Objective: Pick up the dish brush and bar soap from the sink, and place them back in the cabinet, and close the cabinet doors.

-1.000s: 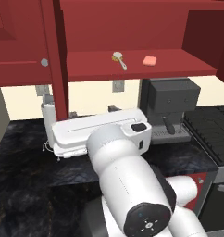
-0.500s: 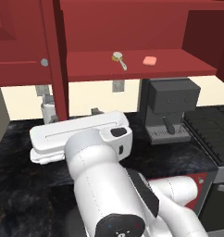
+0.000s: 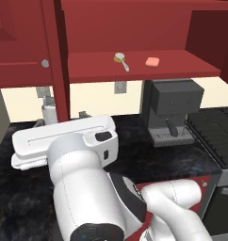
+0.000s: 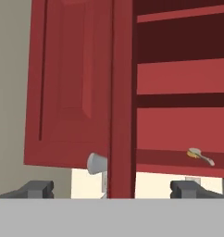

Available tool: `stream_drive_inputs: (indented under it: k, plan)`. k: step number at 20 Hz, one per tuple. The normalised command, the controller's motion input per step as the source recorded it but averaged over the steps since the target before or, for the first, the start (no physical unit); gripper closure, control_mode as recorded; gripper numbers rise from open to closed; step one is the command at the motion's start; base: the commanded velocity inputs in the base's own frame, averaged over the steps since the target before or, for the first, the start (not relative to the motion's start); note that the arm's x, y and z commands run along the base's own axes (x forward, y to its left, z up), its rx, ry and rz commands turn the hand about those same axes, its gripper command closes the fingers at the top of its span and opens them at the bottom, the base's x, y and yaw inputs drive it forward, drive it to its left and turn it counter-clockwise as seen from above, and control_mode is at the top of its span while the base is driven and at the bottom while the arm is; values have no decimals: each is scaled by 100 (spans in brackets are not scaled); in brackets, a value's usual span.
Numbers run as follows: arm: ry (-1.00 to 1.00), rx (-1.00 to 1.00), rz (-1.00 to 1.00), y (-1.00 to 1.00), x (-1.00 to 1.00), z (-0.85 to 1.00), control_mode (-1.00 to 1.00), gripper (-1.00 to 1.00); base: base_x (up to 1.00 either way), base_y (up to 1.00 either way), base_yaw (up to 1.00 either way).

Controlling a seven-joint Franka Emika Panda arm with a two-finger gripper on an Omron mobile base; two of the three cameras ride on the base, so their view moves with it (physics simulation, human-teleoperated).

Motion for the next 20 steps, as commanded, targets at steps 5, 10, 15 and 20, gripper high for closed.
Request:
stream_drive_inputs:
  k: [5, 10, 15, 20]
  plan:
    - [0, 0, -1, 23, 0, -1, -100, -100, 0, 0, 0]
    - [0, 0, -3, 24, 0, -6, -100, -100, 0, 0, 0]
    - [0, 0, -4, 26, 0, -8, -100, -100, 0, 0, 0]
    - [0, 0, -7, 20, 6, -4, -100, -100, 0, 0, 0]
